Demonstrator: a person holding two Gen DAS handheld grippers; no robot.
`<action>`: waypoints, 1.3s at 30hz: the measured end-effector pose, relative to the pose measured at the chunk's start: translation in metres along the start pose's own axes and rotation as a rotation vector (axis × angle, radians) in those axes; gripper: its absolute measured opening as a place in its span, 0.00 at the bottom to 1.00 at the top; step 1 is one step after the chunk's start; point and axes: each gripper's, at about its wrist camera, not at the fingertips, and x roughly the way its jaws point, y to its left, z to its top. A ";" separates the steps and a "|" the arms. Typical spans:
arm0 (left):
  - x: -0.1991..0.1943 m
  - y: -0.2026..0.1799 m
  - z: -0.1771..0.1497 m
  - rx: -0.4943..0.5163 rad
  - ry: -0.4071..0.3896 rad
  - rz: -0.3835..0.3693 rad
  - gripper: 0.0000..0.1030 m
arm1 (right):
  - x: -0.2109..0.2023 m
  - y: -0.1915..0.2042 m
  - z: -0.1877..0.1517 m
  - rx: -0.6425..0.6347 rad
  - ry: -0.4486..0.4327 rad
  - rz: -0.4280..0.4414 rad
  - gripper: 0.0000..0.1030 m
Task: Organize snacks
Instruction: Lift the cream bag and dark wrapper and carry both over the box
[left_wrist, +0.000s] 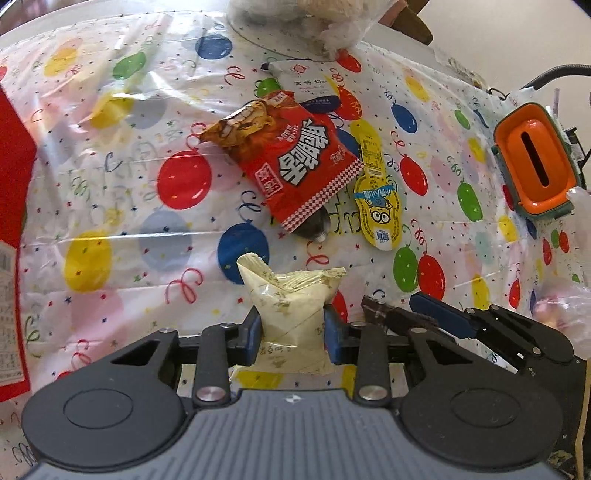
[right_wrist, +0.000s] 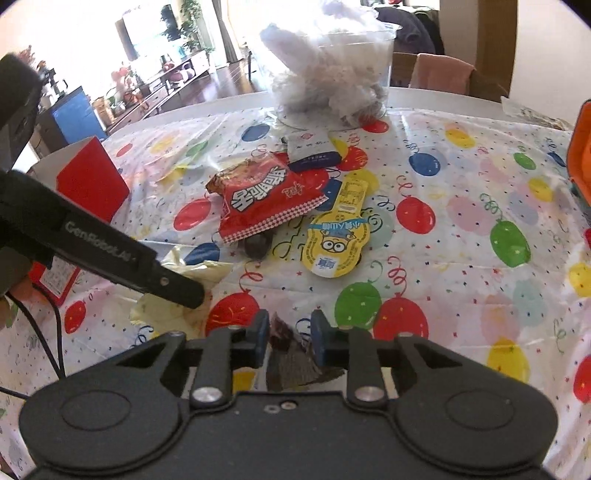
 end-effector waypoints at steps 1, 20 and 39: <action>-0.003 0.002 -0.001 0.000 -0.003 -0.005 0.32 | -0.003 0.002 0.000 0.007 -0.005 0.001 0.22; -0.057 0.044 -0.023 0.025 -0.037 -0.050 0.32 | -0.010 0.013 -0.010 0.065 -0.008 -0.080 0.17; -0.061 0.041 -0.025 -0.009 -0.054 -0.033 0.32 | 0.017 0.007 -0.021 -0.022 -0.026 -0.030 0.35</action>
